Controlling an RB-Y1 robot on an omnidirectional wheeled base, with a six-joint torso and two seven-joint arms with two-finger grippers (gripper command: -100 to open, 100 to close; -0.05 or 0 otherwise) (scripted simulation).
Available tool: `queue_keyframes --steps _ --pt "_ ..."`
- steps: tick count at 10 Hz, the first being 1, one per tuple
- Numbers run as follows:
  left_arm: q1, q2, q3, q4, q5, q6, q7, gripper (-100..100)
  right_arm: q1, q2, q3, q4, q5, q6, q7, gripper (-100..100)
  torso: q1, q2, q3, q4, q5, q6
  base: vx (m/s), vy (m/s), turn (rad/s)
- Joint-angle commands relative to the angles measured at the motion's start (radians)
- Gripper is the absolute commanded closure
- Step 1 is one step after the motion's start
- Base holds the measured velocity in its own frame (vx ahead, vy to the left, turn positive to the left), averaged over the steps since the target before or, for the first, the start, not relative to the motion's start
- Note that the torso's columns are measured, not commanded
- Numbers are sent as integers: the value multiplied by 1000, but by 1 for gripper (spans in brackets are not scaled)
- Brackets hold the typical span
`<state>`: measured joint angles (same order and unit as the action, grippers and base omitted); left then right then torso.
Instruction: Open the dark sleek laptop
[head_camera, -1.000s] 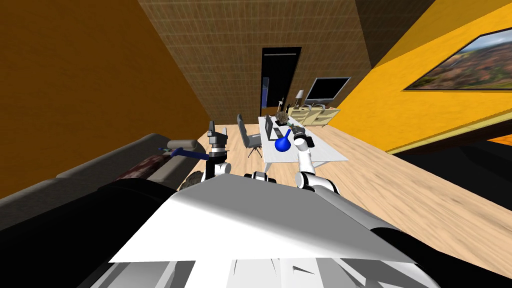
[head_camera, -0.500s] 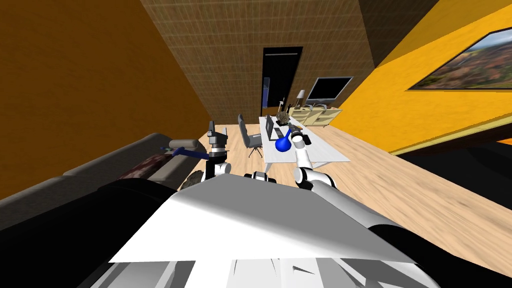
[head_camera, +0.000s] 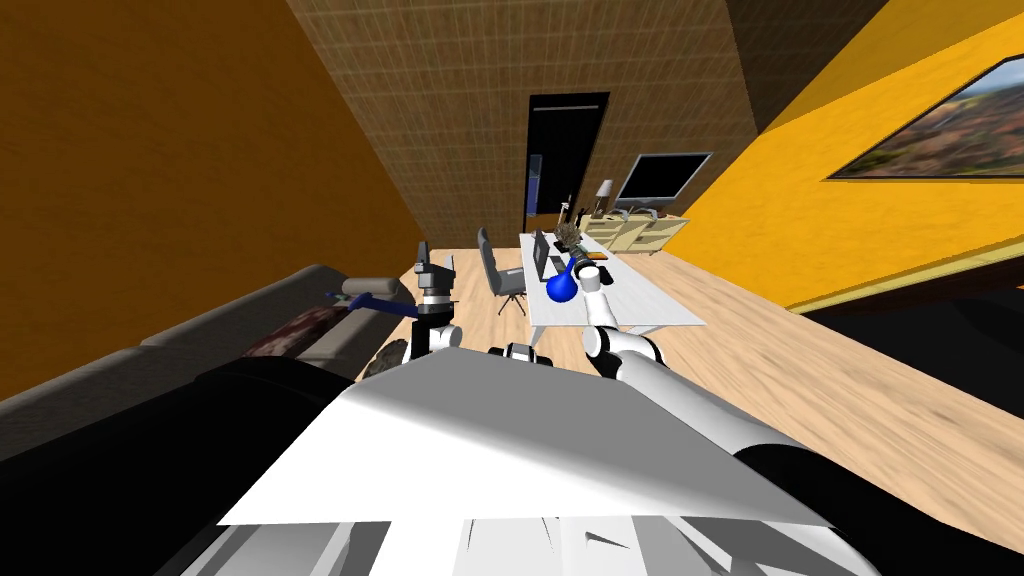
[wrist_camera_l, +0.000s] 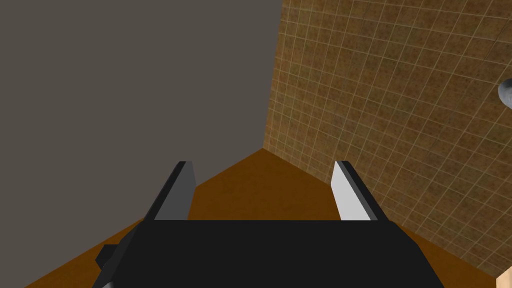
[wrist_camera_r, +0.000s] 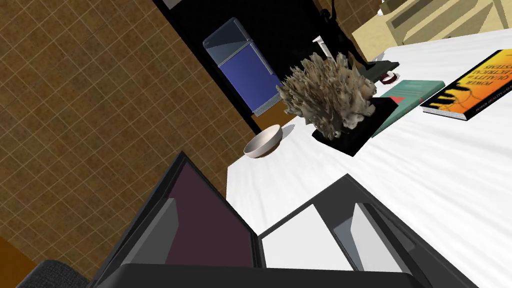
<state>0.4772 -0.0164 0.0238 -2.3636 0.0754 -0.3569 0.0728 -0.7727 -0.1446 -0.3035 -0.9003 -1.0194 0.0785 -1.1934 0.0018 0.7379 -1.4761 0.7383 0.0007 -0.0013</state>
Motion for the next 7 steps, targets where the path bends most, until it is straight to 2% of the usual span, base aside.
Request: queue_keyframes --steps 1,2,3,4,5,7 --pt "0 0 0 0 0 0 0 0 -42 41 -32 41 -19 32 -34 -100 0 0 0 0 0 0 2 8 23" --pt "0 0 0 0 0 0 0 0 -63 61 -39 65 -37 43 -51 -100 -1 0 0 0 0 1 1 8 12" --pt "0 0 0 0 0 0 0 0 -63 61 -39 65 -37 43 -51 -100 -2 0 0 0 -1 1 1 5 7" --pt "0 0 0 0 0 0 0 0 -81 84 -44 85 -53 52 -66 -100 -2 0 0 0 -1 1 4 -3 -15" --pt "0 0 0 0 0 0 0 0 -81 84 -16 85 -82 52 -66 -100 0 -1 0 -3 -1 -2 -3 -5 19" --pt "0 0 0 0 0 0 0 0 -81 84 -44 85 -53 52 -66 -100 0 -1 0 -1 0 0 -3 4 12"
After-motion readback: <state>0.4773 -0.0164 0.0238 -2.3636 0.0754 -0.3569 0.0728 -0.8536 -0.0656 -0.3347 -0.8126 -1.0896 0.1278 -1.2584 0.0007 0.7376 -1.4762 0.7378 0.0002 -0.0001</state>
